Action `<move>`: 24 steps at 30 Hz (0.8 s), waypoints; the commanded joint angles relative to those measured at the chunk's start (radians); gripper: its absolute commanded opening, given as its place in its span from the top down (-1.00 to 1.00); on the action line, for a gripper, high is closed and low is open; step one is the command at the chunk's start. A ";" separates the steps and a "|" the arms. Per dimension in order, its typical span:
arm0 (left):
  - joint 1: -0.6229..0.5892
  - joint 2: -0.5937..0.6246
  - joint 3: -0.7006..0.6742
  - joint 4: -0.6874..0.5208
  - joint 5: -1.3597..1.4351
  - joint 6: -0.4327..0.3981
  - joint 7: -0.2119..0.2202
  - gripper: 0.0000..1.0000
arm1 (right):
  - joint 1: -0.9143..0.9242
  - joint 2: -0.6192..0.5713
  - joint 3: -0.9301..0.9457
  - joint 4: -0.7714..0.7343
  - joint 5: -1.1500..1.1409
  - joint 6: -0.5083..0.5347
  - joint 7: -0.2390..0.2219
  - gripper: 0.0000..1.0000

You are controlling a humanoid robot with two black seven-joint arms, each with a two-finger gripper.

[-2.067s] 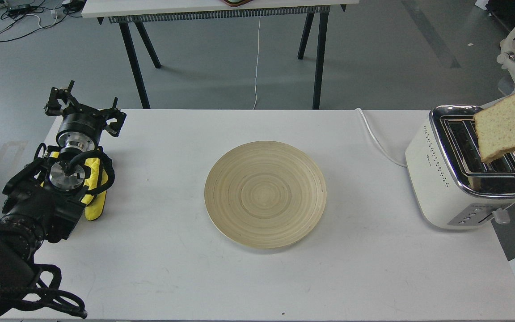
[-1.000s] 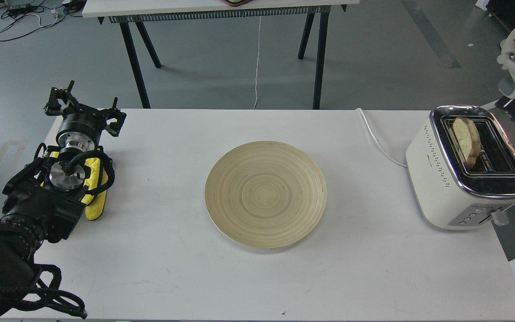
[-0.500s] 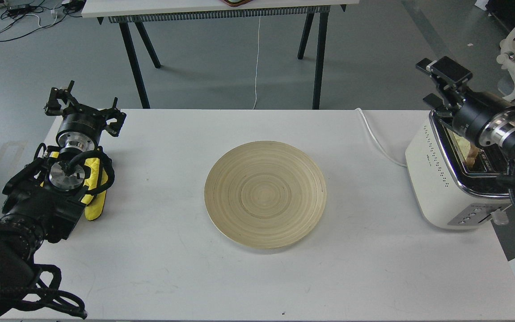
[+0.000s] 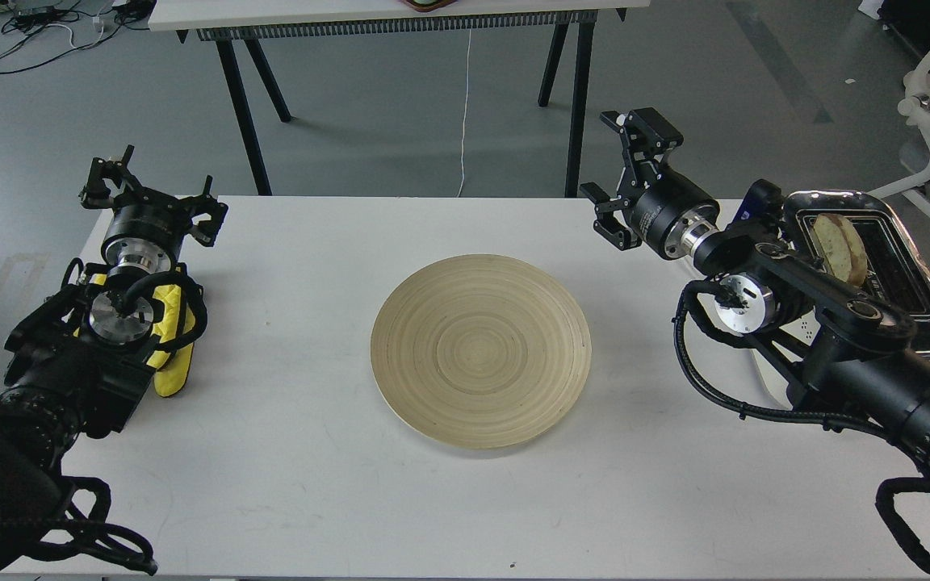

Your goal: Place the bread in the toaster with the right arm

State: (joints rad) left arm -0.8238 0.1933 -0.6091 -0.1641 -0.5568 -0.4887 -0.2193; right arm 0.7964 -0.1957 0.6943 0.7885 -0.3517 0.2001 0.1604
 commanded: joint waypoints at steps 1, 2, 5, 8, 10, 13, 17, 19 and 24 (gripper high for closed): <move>0.000 0.000 0.000 0.000 0.000 0.000 0.000 -1.00 | 0.000 0.073 0.099 -0.171 0.000 0.197 0.025 -0.98; 0.000 0.000 0.000 0.000 0.000 0.000 0.000 -1.00 | -0.002 0.076 0.114 -0.193 0.002 0.234 0.033 -0.98; 0.000 0.000 0.000 0.000 0.000 0.000 0.000 -1.00 | -0.009 0.076 0.139 -0.224 0.008 0.289 0.062 -0.98; 0.000 0.000 0.000 0.000 0.000 0.000 0.000 -1.00 | -0.031 0.076 0.139 -0.227 0.030 0.289 0.070 -0.98; 0.000 0.000 0.000 0.000 0.000 0.000 0.000 -1.00 | -0.042 0.076 0.139 -0.229 0.037 0.289 0.077 -0.98; 0.000 0.000 0.000 0.000 0.000 0.000 0.000 -1.00 | -0.054 0.076 0.139 -0.229 0.037 0.289 0.085 -0.98; 0.000 0.000 0.000 0.000 0.000 0.000 0.000 -1.00 | -0.071 0.076 0.139 -0.229 0.037 0.289 0.085 -0.98; 0.000 0.000 0.000 0.000 0.000 0.000 0.000 -1.00 | -0.078 0.075 0.140 -0.229 0.039 0.289 0.085 -0.98; 0.000 0.000 0.000 0.000 0.000 0.000 0.000 -1.00 | -0.092 0.075 0.139 -0.227 0.066 0.289 0.097 -0.98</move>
